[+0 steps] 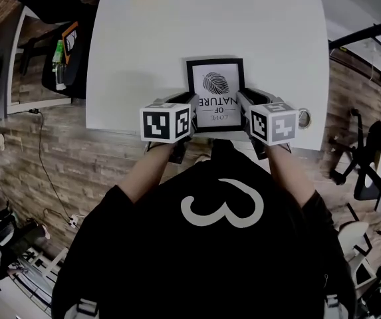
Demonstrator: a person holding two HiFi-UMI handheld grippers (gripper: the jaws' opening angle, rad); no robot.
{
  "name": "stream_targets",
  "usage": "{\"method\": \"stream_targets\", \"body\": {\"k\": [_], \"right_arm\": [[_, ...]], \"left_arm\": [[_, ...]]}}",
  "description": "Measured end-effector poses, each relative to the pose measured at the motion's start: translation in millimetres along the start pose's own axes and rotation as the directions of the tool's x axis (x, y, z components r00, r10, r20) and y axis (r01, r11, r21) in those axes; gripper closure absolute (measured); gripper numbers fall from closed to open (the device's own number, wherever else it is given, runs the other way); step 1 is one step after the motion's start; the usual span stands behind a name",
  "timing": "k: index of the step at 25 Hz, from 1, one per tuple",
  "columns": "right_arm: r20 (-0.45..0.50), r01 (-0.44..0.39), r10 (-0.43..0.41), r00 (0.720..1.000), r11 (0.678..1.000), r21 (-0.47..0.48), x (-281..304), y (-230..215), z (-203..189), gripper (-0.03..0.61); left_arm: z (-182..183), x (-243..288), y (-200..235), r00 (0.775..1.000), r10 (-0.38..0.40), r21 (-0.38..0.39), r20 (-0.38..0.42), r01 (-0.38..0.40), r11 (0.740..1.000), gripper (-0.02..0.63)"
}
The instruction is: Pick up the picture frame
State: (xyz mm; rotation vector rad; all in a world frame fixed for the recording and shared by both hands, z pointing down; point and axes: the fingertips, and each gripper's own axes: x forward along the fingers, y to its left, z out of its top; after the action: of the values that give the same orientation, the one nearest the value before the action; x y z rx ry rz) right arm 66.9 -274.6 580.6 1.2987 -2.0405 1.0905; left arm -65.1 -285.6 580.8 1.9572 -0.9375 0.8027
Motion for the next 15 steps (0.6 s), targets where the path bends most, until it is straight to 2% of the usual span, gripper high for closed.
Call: {"method": "stream_targets", "body": {"k": [6, 15], "right_arm": [[0.083, 0.032, -0.032, 0.996, 0.999, 0.004, -22.3, 13.4, 6.8, 0.482], [0.226, 0.088, -0.060, 0.972, 0.990, -0.114, -71.1, 54.4, 32.6, 0.483]], "left_arm": [[8.0, -22.5, -8.2, 0.999, -0.005, 0.033, 0.054, 0.003, 0.999, 0.518], [17.1, -76.8, -22.0, 0.984, -0.049, 0.060, 0.169, 0.039, 0.997, 0.518]]}}
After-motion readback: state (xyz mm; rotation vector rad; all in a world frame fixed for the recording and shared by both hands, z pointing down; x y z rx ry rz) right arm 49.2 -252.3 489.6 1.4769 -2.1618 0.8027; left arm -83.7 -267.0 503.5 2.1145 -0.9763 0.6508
